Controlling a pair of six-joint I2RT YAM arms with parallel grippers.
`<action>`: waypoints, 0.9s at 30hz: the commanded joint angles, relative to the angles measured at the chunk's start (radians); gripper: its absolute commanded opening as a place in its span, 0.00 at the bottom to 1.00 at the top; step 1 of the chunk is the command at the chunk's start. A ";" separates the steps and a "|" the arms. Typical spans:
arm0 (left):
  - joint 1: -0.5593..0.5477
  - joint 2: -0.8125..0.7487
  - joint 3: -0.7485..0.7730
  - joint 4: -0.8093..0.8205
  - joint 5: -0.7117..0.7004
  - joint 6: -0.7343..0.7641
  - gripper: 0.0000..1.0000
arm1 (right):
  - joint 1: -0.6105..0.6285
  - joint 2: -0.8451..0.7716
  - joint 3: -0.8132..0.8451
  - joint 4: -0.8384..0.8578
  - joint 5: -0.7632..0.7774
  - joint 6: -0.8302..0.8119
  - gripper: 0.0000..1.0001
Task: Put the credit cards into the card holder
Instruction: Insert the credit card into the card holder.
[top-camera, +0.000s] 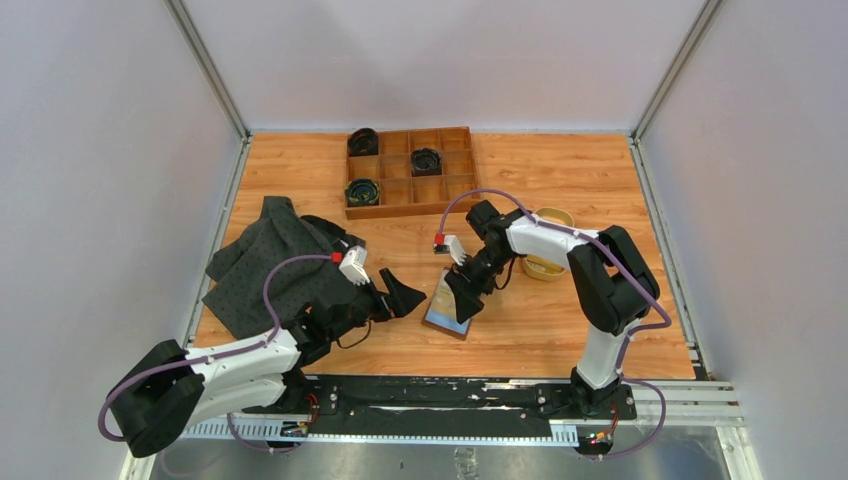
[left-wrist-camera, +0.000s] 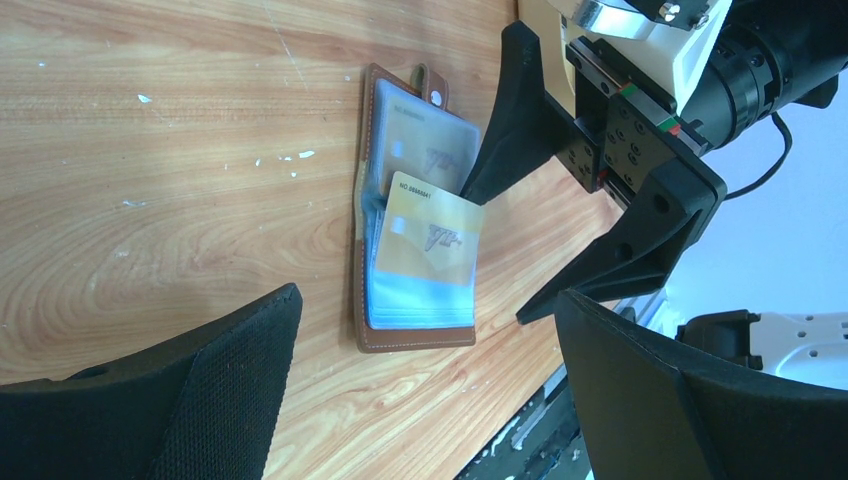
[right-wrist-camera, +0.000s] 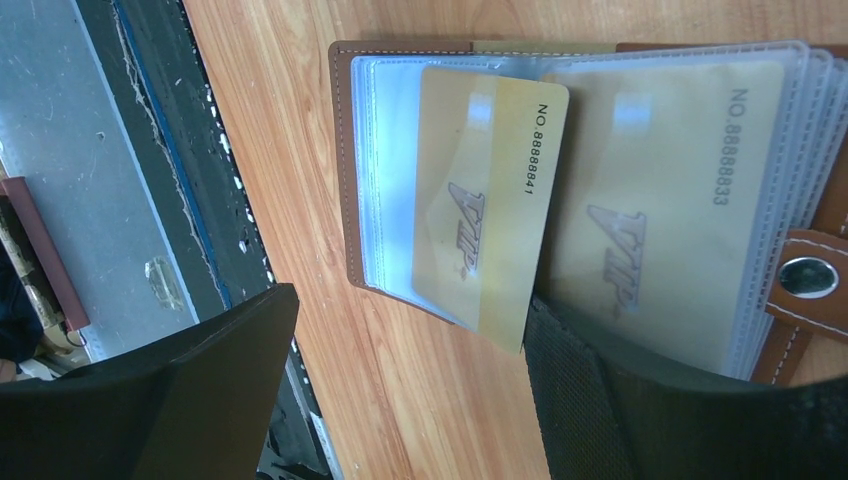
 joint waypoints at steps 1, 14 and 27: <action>0.007 0.000 -0.014 0.019 -0.002 0.011 1.00 | -0.012 -0.020 0.024 -0.017 0.028 -0.016 0.85; 0.007 0.025 0.002 0.019 0.027 0.013 1.00 | 0.063 -0.078 0.001 0.041 0.180 -0.074 0.83; 0.006 0.048 0.001 0.019 0.073 -0.077 0.94 | 0.098 -0.118 -0.011 0.078 0.207 -0.183 0.83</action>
